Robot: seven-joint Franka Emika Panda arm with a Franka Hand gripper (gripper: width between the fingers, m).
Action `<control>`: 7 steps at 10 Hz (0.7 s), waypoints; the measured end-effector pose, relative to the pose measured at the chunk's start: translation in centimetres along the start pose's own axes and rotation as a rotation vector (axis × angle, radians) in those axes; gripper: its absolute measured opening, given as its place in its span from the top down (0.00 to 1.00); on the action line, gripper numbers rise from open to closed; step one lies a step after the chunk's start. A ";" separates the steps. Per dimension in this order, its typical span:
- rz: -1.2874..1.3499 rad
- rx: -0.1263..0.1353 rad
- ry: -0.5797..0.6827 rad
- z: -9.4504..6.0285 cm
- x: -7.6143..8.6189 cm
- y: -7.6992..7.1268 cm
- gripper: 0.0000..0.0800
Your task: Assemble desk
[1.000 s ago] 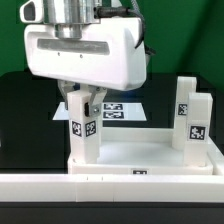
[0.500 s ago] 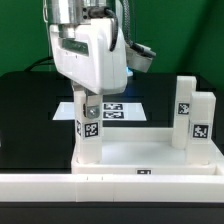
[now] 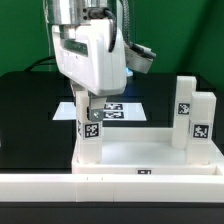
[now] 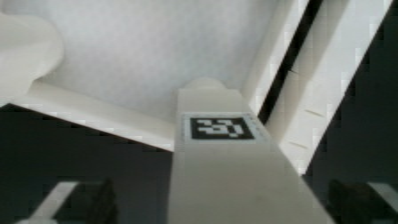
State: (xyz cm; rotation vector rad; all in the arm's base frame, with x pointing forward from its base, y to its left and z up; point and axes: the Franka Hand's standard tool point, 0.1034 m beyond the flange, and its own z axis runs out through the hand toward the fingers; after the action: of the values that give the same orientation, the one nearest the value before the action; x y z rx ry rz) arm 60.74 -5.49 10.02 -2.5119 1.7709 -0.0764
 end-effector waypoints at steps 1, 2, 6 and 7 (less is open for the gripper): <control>-0.075 0.001 0.000 0.0 -0.1 -0.1 0.21; -0.160 0.003 0.001 0.0 -0.2 -0.2 0.19; -0.465 0.004 -0.001 0.0 -0.6 -0.4 0.19; -0.551 0.003 0.000 0.0 -0.6 -0.4 0.19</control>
Offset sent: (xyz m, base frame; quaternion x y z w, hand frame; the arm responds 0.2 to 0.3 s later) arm 0.0030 0.0072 0.0017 -0.0148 0.0068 -0.2235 0.9746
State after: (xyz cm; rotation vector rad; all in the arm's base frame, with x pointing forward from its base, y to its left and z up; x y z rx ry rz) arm 60.91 -4.75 10.01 -2.9113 1.0246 -0.1053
